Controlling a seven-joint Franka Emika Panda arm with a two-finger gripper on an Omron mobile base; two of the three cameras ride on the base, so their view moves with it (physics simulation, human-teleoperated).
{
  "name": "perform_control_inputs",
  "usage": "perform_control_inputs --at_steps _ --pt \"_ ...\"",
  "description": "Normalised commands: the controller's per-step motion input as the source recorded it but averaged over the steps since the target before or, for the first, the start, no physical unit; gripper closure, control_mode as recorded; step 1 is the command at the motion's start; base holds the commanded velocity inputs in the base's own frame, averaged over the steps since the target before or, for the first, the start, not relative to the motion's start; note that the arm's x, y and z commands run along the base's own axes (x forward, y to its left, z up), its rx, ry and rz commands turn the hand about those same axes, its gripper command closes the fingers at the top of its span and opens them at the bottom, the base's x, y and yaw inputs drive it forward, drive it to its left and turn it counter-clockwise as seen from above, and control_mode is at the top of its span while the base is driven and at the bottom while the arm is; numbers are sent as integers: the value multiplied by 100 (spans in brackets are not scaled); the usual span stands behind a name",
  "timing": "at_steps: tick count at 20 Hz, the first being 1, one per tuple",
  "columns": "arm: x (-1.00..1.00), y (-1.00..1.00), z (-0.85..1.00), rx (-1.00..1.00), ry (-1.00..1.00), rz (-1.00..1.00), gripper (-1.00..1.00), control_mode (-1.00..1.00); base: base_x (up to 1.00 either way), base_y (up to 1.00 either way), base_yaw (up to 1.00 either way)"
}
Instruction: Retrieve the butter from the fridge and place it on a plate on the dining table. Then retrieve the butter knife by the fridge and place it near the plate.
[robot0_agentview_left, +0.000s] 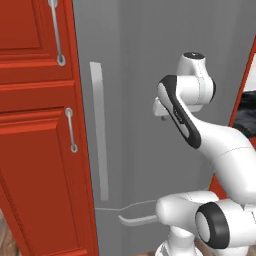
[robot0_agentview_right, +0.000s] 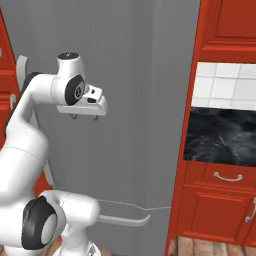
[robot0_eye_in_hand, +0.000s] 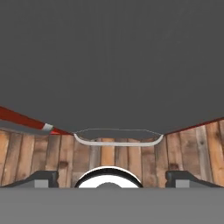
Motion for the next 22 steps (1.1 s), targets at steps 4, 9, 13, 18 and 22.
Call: perform_control_inputs --at_steps 4,9,13,18,22 --pt "0 0 0 0 0 0 -100 100 -40 14 -24" --pt "0 0 0 0 0 0 -100 100 -46 45 -23" --pt "0 0 0 0 0 0 -100 100 -34 61 -28" --pt "0 0 0 0 0 0 -100 100 -36 47 -23" --pt "0 0 0 0 0 0 -100 100 -38 52 -26"
